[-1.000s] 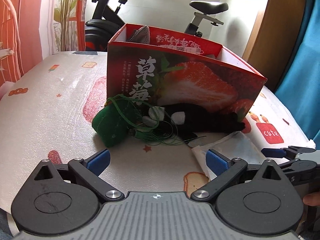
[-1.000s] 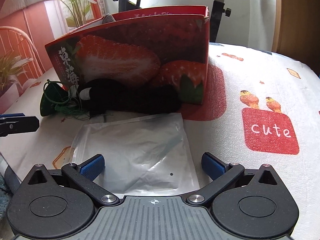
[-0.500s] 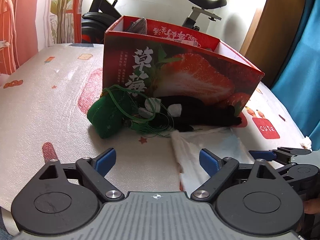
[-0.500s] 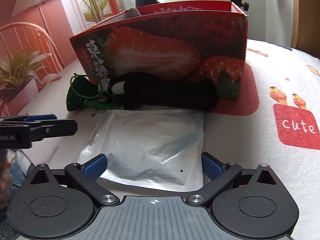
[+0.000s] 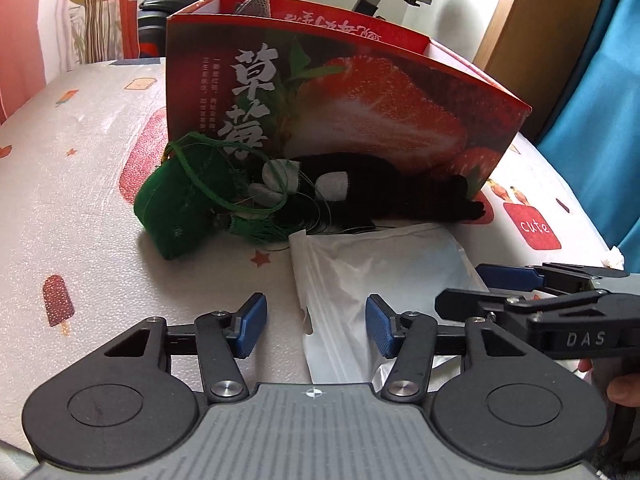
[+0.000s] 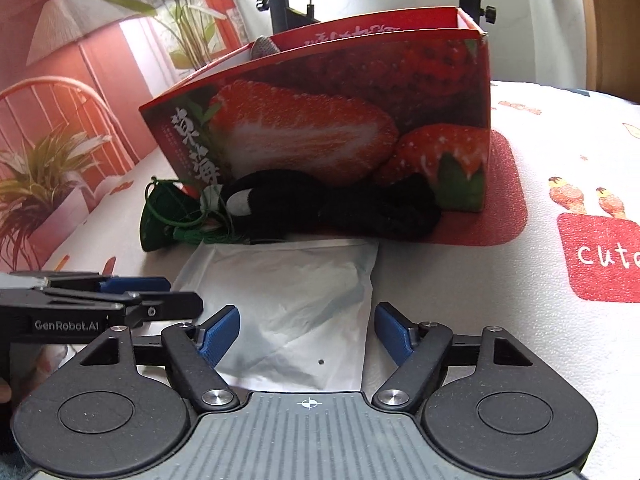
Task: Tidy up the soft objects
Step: 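Close both tools on the edge of the clear plastic bag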
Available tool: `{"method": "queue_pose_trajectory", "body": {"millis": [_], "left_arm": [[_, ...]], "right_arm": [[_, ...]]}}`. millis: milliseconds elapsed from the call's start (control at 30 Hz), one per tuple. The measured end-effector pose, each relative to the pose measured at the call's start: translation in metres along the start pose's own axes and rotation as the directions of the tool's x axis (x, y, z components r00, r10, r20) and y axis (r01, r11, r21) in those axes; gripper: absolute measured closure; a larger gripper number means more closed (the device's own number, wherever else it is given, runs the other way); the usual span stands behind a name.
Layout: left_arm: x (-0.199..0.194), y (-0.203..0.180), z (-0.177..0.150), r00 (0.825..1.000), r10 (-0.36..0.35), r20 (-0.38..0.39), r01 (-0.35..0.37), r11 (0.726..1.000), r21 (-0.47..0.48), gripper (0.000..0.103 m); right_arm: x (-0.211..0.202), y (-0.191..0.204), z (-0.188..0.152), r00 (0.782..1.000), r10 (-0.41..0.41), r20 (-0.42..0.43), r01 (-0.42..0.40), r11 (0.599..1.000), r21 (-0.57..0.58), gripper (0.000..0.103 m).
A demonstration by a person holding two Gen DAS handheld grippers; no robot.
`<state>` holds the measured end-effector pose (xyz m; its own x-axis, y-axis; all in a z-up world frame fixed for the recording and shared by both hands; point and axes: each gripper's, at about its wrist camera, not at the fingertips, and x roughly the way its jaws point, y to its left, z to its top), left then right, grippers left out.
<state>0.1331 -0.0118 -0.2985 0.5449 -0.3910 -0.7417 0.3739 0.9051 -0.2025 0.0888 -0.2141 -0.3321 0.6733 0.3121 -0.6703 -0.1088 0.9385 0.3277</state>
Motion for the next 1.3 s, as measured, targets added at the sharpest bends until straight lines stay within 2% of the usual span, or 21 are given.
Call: {"method": "queue_pose_trajectory", "body": {"millis": [200, 467, 567, 633, 800, 1067, 1167, 1300], "left_arm": [[0.002, -0.001, 0.0, 1.0, -0.006, 0.003, 0.006, 1.0, -0.005, 0.046], [0.0, -0.001, 0.0, 0.999, -0.038, 0.005, 0.038, 0.999, -0.012, 0.061], [0.001, -0.001, 0.0, 0.999, -0.049, 0.004, 0.049, 0.999, -0.019, 0.062], [0.001, 0.0, 0.0, 0.998, -0.06, 0.004, 0.06, 0.998, -0.026, 0.063], [0.002, -0.001, -0.001, 0.996, -0.086, 0.001, 0.086, 0.996, -0.028, 0.063], [0.002, 0.001, -0.002, 0.997, -0.081, 0.002, 0.081, 0.996, -0.041, 0.062], [0.0, 0.005, -0.002, 0.998, -0.068, 0.006, 0.068, 0.996, -0.057, 0.063], [-0.002, 0.01, -0.002, 0.998, -0.068, 0.009, 0.069, 0.995, -0.073, 0.063]], "right_arm": [[0.008, 0.009, -0.001, 0.999, -0.033, 0.014, 0.034, 0.996, -0.081, 0.031], [0.007, 0.007, -0.002, 0.999, -0.027, 0.021, 0.029, 0.997, -0.068, 0.032], [0.007, 0.007, -0.002, 0.999, -0.027, 0.021, 0.028, 0.997, -0.066, 0.034], [0.006, 0.007, -0.002, 1.0, -0.017, 0.021, 0.018, 0.998, -0.059, 0.04], [0.003, 0.004, -0.002, 1.0, -0.004, 0.017, 0.005, 0.999, -0.035, 0.047], [0.001, 0.005, -0.003, 1.0, 0.028, 0.003, -0.028, 1.0, -0.014, 0.05], [-0.001, 0.005, -0.004, 1.0, 0.03, 0.007, -0.03, 1.0, -0.01, 0.062], [-0.002, 0.003, -0.005, 0.999, 0.042, 0.01, -0.042, 0.999, 0.005, 0.067]]}}
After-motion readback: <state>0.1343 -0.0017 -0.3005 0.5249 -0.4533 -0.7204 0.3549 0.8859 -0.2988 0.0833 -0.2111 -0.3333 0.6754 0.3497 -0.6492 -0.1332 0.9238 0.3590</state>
